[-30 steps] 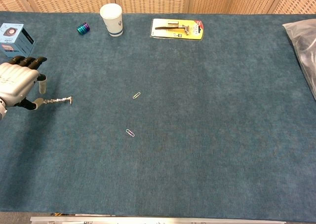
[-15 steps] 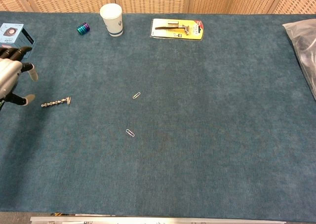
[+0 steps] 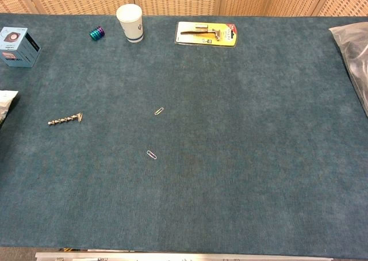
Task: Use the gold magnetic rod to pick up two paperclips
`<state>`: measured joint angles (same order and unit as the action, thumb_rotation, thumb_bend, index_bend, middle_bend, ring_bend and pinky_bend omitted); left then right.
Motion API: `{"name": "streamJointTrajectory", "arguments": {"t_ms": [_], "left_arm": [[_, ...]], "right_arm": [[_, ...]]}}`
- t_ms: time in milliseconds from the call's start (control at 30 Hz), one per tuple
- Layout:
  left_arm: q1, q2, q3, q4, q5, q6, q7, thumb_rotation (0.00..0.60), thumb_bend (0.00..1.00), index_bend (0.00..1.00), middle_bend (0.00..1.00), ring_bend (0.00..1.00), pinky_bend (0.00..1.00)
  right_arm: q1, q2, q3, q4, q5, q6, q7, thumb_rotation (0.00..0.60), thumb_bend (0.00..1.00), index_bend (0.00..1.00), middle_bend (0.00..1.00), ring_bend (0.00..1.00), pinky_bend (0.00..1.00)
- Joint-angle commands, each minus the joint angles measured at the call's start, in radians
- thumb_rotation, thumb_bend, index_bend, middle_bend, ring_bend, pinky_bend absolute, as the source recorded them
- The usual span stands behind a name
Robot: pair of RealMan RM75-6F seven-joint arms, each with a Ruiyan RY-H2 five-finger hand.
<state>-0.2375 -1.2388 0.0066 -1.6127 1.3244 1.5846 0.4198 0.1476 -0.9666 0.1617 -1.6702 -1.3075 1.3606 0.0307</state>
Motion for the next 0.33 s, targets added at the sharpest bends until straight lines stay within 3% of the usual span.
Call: {"name": "streamJointTrajectory", "arguments": {"t_ms": [33, 333], "left_arm": [[0.032, 0.035, 0.012, -0.036, 0.024, 0.017, -0.015, 0.600, 0.25, 0.47, 0.10, 0.00, 0.12], [0.073, 0.049, 0.027, -0.041, 0.055, 0.011, 0.000, 0.600, 0.25, 0.47, 0.11, 0.00, 0.12]], "right_arm": [[-0.006, -0.002, -0.002, -0.010, 0.005, 0.006, -0.001, 0.600, 0.00, 0.37, 0.32, 0.29, 0.50], [-0.020, 0.000, -0.011, -0.044, 0.001, 0.024, -0.016, 0.600, 0.00, 0.37, 0.32, 0.29, 0.50]]}}
